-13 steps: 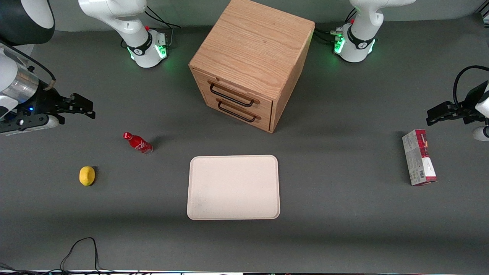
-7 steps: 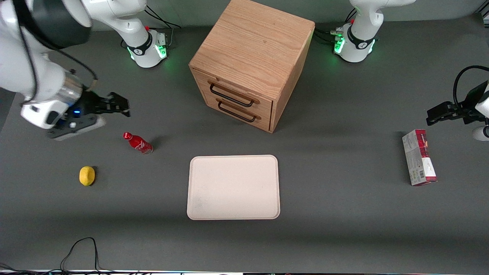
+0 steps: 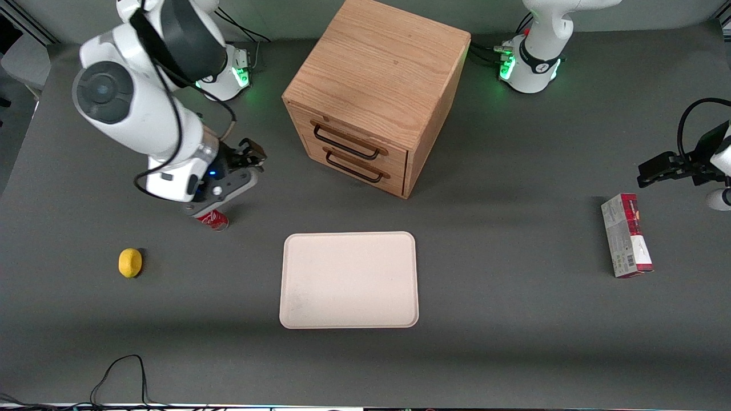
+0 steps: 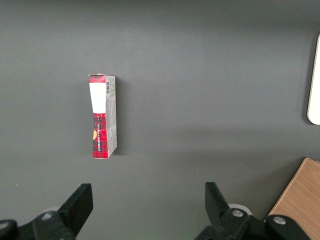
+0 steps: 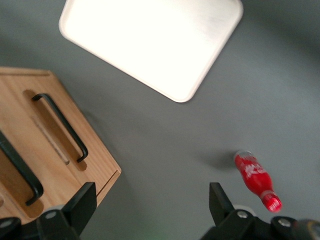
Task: Open upper drawer
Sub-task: 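Move the right gripper toward the upper drawer's black handle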
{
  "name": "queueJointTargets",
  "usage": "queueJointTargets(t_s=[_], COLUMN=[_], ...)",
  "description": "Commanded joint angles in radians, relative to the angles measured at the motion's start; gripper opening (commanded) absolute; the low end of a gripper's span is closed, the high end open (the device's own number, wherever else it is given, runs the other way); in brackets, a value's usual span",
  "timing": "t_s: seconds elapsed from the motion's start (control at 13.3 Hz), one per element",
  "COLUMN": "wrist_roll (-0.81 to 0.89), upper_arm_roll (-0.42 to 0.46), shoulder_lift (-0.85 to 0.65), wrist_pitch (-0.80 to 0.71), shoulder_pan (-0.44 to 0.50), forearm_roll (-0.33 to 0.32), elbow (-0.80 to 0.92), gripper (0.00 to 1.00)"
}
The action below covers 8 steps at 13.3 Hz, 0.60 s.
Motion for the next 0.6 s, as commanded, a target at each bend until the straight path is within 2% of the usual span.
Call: queueJointTargets(t_s=[0.0, 0.38, 0.53], wrist_roll=[-0.141, -0.195, -0.195], upper_arm_roll=[0.005, 0.067, 0.094], shoulder_lift=[0.056, 0.122, 0.148], wrist_pitch=[-0.015, -0.015, -0.012], shoulder_pan=[0.055, 0.06, 0.063], forearm_roll=[0.012, 0.119, 0.131], elbow=[0.053, 0.08, 0.102], gripper=[1.0, 1.0, 1.0])
